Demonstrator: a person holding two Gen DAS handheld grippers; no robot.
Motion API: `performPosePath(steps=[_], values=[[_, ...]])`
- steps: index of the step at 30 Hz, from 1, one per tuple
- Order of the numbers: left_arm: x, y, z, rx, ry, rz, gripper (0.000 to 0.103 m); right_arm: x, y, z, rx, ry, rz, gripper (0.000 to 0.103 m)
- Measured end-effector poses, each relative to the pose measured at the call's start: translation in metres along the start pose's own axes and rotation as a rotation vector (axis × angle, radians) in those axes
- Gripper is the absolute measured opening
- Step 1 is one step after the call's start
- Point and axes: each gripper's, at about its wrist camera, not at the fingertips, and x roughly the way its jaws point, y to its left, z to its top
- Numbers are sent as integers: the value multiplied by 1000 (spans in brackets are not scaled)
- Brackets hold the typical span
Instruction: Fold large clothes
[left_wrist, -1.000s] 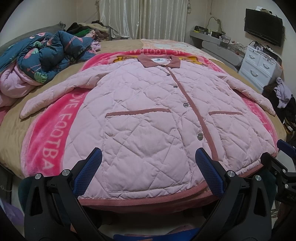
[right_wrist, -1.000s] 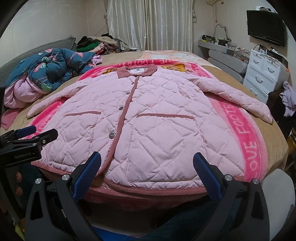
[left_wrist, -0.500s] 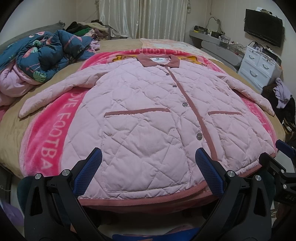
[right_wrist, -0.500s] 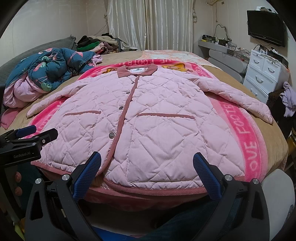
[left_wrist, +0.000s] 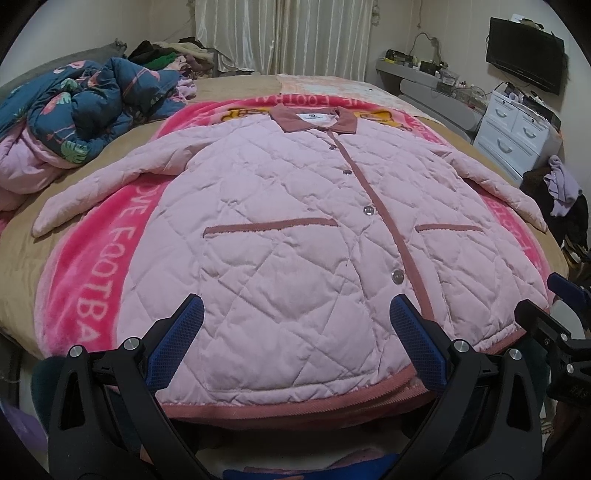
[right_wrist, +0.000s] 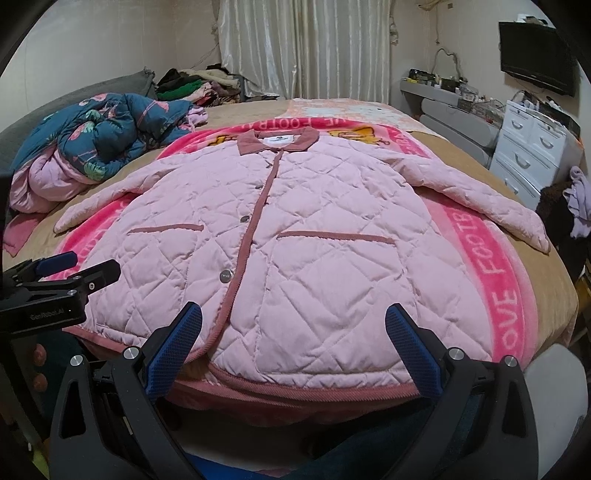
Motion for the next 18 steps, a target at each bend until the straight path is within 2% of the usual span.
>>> performPosePath(steps=[4, 18], values=[[9, 4, 9, -10, 6, -18, 95, 7, 1, 11, -4, 2, 6, 99], [40, 16, 60, -53, 27, 16, 95, 40, -7, 64, -12, 9, 2, 99]])
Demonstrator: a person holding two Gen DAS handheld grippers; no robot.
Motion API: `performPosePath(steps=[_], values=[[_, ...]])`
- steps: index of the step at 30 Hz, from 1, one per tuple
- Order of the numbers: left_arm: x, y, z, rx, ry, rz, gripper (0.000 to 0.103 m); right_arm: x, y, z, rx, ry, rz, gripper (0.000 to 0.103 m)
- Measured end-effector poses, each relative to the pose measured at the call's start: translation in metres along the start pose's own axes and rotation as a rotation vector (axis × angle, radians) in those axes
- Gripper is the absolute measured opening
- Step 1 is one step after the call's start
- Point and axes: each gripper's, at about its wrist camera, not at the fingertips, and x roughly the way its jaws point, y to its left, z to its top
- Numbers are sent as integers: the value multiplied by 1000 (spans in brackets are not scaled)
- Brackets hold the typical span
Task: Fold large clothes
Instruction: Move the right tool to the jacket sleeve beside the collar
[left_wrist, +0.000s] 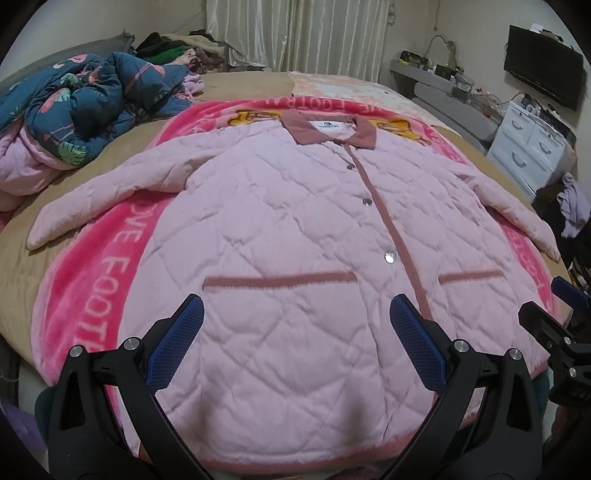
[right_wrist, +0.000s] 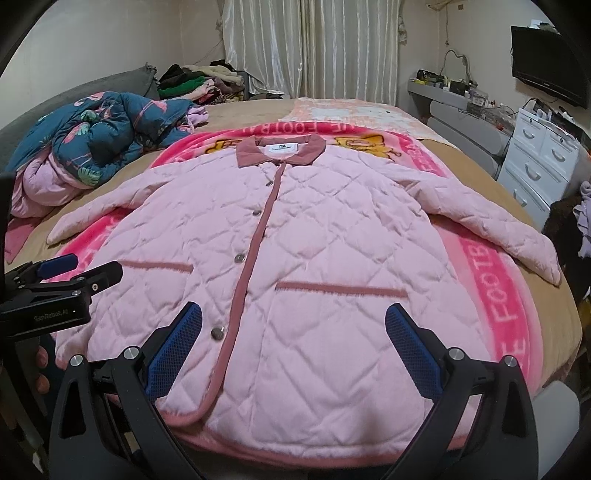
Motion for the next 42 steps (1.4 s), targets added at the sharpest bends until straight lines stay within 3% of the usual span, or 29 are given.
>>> performPosePath(steps=[19, 32, 42], values=[[43, -6, 74, -28, 21, -1, 95, 49, -38, 76, 47, -24, -35, 99], [96, -43, 116, 2, 35, -36, 95, 96, -123, 97, 168, -4, -122, 99], [143, -81, 142, 35, 89, -43, 95, 123, -210, 92, 331, 8, -197, 99]])
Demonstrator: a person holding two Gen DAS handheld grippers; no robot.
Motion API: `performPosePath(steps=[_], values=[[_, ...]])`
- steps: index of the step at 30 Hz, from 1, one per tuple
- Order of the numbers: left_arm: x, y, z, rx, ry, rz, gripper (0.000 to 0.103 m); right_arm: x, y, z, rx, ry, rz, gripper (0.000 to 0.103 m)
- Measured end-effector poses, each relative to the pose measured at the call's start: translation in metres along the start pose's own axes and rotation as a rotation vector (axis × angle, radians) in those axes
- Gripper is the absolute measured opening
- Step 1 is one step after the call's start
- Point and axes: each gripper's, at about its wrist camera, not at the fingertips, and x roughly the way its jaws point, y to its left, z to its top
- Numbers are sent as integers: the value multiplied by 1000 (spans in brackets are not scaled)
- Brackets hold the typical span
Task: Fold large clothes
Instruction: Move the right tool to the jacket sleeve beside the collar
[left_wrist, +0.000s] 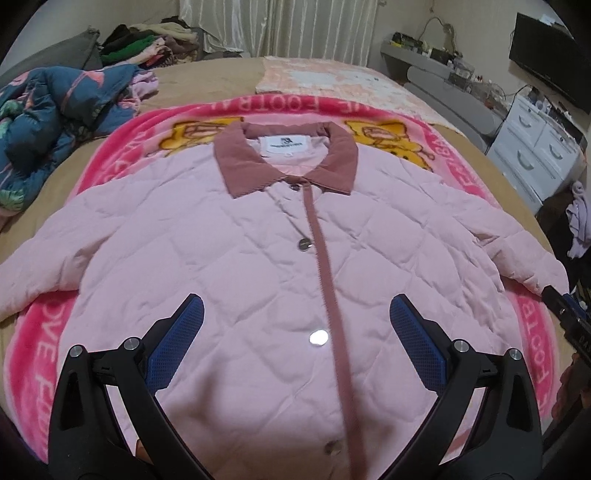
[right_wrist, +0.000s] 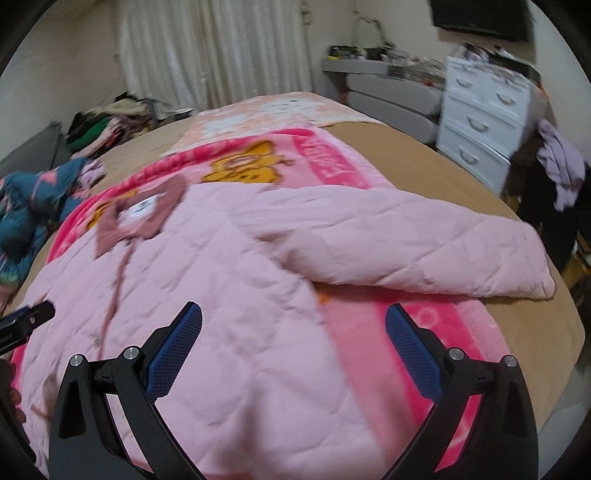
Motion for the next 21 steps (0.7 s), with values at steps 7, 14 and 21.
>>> performPosePath(steps=[7, 14, 21], values=[[28, -25, 8, 29, 29, 15, 95, 24, -75, 7, 171, 19, -93, 99], [47, -45, 11, 44, 40, 20, 95, 42, -150, 8, 350, 29, -155, 99], [61, -58, 17, 30, 68, 31, 95, 71, -219, 3, 575, 73, -171, 99]])
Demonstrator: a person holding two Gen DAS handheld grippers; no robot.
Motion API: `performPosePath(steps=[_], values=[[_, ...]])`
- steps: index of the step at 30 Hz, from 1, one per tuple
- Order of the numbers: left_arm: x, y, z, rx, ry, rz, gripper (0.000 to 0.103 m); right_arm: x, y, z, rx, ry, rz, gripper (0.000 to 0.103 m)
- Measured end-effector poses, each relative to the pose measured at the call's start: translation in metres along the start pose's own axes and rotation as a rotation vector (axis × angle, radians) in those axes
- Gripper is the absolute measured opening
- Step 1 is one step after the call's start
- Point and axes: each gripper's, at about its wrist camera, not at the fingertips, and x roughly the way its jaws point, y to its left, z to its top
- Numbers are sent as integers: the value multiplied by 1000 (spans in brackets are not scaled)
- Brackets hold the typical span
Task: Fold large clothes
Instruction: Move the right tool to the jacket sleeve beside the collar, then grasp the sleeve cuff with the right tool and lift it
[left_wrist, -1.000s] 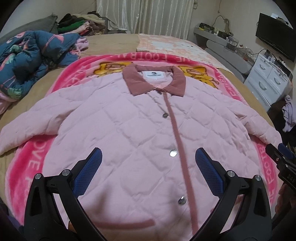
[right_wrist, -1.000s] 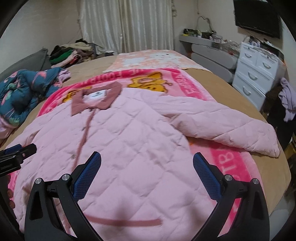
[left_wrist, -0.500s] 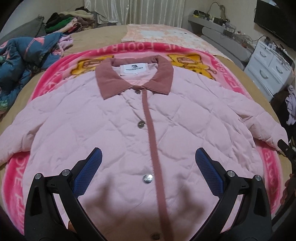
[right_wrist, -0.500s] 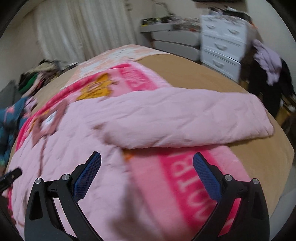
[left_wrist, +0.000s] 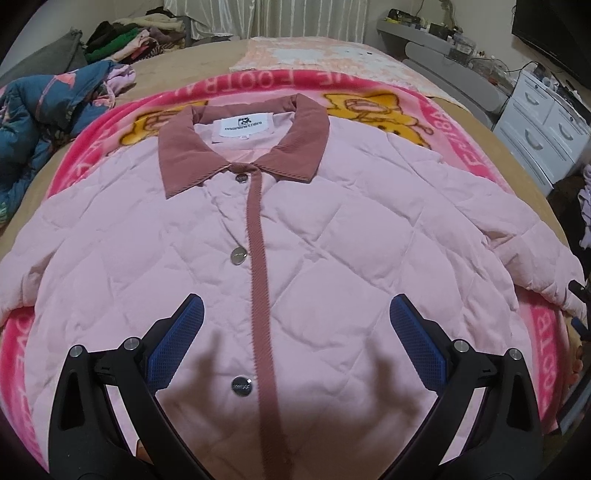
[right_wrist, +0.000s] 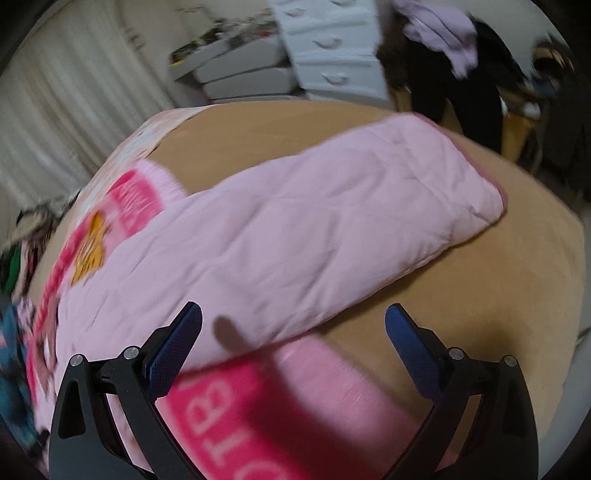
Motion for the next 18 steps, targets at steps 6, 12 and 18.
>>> performPosePath(steps=[6, 12, 18], values=[[0, -3, 9, -16, -12, 19, 95, 29, -36, 21, 172, -5, 19, 99], [-1, 6, 16, -25, -3, 50, 95, 46, -52, 45, 257, -56, 36, 86], [-9, 23, 22, -19, -4, 70, 95, 44, -39, 58, 194, -96, 97, 32]])
